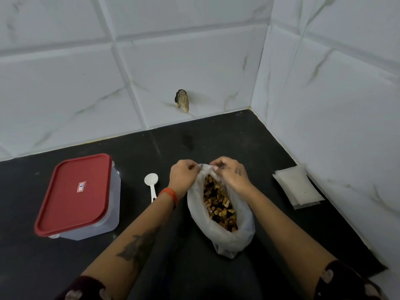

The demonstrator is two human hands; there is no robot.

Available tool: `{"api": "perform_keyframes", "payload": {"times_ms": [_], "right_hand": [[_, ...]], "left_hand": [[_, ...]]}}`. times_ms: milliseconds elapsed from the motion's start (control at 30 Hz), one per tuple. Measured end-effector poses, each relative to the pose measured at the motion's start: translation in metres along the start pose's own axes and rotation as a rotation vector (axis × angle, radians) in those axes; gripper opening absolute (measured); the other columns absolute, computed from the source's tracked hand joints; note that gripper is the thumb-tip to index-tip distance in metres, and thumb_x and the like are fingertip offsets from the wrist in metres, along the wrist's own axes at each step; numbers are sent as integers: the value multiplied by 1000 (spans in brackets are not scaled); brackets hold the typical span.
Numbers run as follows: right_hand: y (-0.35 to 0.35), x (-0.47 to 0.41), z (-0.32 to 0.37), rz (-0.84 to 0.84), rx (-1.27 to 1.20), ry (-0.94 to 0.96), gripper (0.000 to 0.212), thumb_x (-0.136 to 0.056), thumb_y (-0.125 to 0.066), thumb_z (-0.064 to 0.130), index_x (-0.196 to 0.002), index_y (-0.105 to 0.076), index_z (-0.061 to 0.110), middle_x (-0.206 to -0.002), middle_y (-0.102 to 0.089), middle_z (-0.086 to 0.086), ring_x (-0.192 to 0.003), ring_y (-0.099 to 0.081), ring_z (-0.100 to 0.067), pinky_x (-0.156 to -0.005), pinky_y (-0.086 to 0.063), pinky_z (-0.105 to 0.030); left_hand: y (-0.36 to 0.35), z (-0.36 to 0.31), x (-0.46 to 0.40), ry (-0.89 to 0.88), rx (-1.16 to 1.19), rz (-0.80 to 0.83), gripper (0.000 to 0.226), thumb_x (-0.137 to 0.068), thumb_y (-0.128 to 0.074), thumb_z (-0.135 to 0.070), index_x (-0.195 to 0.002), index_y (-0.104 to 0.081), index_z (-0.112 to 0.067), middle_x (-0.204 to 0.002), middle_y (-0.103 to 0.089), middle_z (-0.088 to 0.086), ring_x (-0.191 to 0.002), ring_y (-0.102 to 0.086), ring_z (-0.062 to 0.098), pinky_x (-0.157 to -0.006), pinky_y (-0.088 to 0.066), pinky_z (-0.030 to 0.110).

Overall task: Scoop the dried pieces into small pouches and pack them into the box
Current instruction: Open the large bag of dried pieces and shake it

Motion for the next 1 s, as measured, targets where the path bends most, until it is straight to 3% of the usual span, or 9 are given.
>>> {"api": "perform_keyframes", "payload": {"times_ms": [100, 167, 367, 500, 667, 733, 800, 900, 1000], "right_hand": [[-5, 1, -11, 37, -469, -336, 13, -93, -55, 8, -100, -66, 10, -101, -66, -8, -92, -62, -19, -73, -53, -27], [-9, 4, -16, 50, -623, -455, 13, -92, -55, 8, -98, -66, 8, -100, -67, -12, -92, -62, -23, -81, -53, -35], [6, 16, -6, -30, 247, -119, 38, -97, -40, 46, -117, -57, 18, -114, -55, -6, -105, -55, -23, -84, -45, -33], [12, 38, -17, -128, 484, -140, 34, -95, -47, 43, -111, -62, 16, -105, -62, -4, -97, -60, -22, -74, -46, -29], [3, 36, -29, -112, -15, -352, 24, -97, -48, 23, -109, -66, 14, -102, -65, -4, -97, -61, -20, -81, -49, -30], [-6, 36, -35, -90, -407, -515, 19, -97, -48, 17, -107, -65, 13, -101, -66, -7, -93, -62, -21, -83, -53, -34], [-12, 40, -39, -58, -540, -592, 22, -97, -44, 13, -103, -66, 11, -102, -67, -13, -92, -63, -23, -84, -53, -36], [-5, 42, -37, -63, -218, -458, 26, -99, -37, 22, -111, -59, 18, -111, -61, -8, -97, -58, -21, -83, -49, -34], [12, 52, -23, -72, 205, -256, 34, -98, -39, 40, -123, -54, 23, -126, -52, -6, -109, -54, -23, -89, -44, -34]], "left_hand": [[-16, 15, -5, 415, 533, 152, 22, -92, -58, -14, -76, -65, -2, -70, -61, 9, -69, -59, 19, -68, -50, 30], [-25, 21, -3, 539, 629, 201, 24, -95, -55, -20, -90, -64, 1, -80, -64, 15, -70, -59, 21, -69, -51, 33], [-4, 17, 0, 89, -113, -88, 38, -96, -36, -49, -107, -53, -16, -101, -56, 3, -101, -53, 23, -81, -37, 31], [-1, 26, 31, 75, -135, -78, 36, -92, -49, -48, -97, -58, -14, -92, -61, -1, -89, -59, 17, -81, -49, 33], [-20, 51, 35, 516, 590, 4, 17, -92, -54, -13, -80, -65, -5, -84, -65, 12, -77, -63, 25, -72, -55, 39], [-33, 51, 33, 680, 847, 61, 20, -95, -50, -12, -86, -66, -5, -87, -65, 13, -83, -63, 26, -82, -52, 41], [-42, 49, 33, 705, 948, 126, 24, -97, -46, -16, -84, -64, -7, -90, -64, 13, -88, -61, 27, -90, -50, 45], [-38, 49, 34, 503, 622, 31, 24, -99, -41, -21, -89, -60, -10, -90, -61, 9, -86, -60, 24, -84, -51, 40], [-17, 31, 48, 231, 129, -96, 36, -99, -33, -39, -111, -59, -16, -108, -60, 6, -107, -55, 25, -84, -40, 30]]}}
Point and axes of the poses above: each hand's wrist, its own x-axis away from the middle knuckle, its own y-axis out of the back of the hand, z = x × y, the point moved 5 cm from there along -x, towards the middle knuckle
